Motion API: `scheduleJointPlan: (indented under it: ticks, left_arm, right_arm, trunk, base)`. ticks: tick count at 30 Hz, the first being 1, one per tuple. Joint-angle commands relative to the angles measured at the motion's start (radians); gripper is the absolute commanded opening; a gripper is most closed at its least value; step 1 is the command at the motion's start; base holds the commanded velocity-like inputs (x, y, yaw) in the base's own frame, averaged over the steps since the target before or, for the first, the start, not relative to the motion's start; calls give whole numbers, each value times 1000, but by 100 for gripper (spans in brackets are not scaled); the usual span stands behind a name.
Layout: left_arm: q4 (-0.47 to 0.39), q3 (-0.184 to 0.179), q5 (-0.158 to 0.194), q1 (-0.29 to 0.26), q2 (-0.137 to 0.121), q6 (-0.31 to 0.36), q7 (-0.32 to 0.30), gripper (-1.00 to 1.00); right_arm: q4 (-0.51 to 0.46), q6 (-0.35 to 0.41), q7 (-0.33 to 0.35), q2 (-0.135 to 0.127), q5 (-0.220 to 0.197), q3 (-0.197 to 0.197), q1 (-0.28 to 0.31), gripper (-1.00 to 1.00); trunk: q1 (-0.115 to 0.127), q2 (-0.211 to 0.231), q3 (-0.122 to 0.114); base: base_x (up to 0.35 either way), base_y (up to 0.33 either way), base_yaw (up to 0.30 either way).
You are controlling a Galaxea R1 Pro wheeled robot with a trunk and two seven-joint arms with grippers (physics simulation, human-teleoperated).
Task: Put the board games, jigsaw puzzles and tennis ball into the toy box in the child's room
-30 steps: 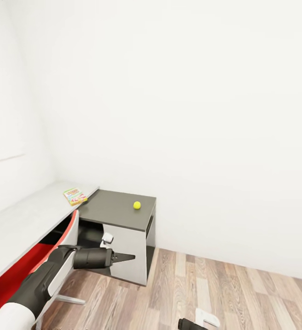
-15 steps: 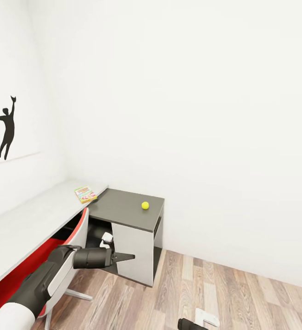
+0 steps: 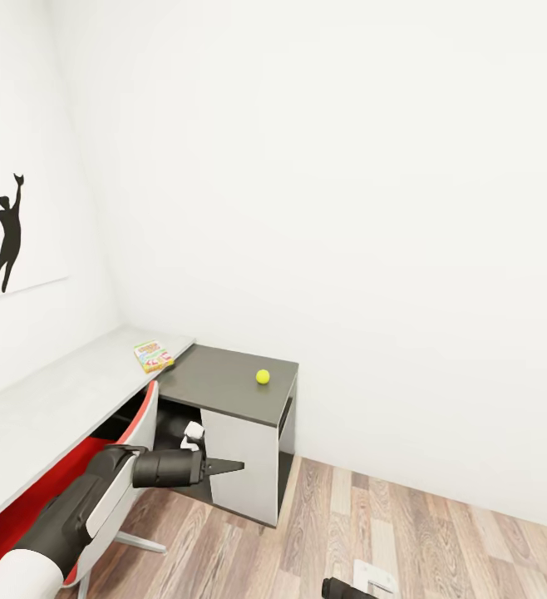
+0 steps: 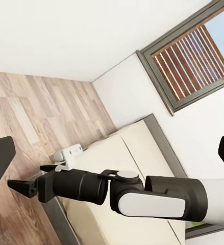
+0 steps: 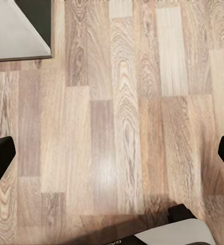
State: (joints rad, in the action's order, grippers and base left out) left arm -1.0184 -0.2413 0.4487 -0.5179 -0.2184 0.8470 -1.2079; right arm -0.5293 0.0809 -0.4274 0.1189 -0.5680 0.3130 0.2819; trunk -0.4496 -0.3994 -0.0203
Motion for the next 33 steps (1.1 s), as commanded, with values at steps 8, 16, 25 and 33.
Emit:
scheduleJointPlan:
  ticks: [8,16,25,33]
  left_arm:
    - [0,-3,6,-1,-1,8,1,100]
    - [1,-3,6,-1,-1,8,1,100]
    - [1,-4,7,-1,-1,8,1,100]
    - [1,-4,7,-1,-1,7,1,100]
  right_arm:
    - [-2,5,-8,-1,-4,6,0,100]
    - [-2,5,-8,-1,-4,7,0,100]
    - [-1,5,3,-2,-4,6,0,100]
    - [-1,5,40,-2,-5,6,0,100]
  trunk:
    - [0,-1,0]
    - [0,-1,0]
    - [0,-1,0]
    - [0,-1,-1]
  base:
    - [97,-125,0]
    - [53,-71,0]
    - [89,-7,0]
    - [63,-31,91]
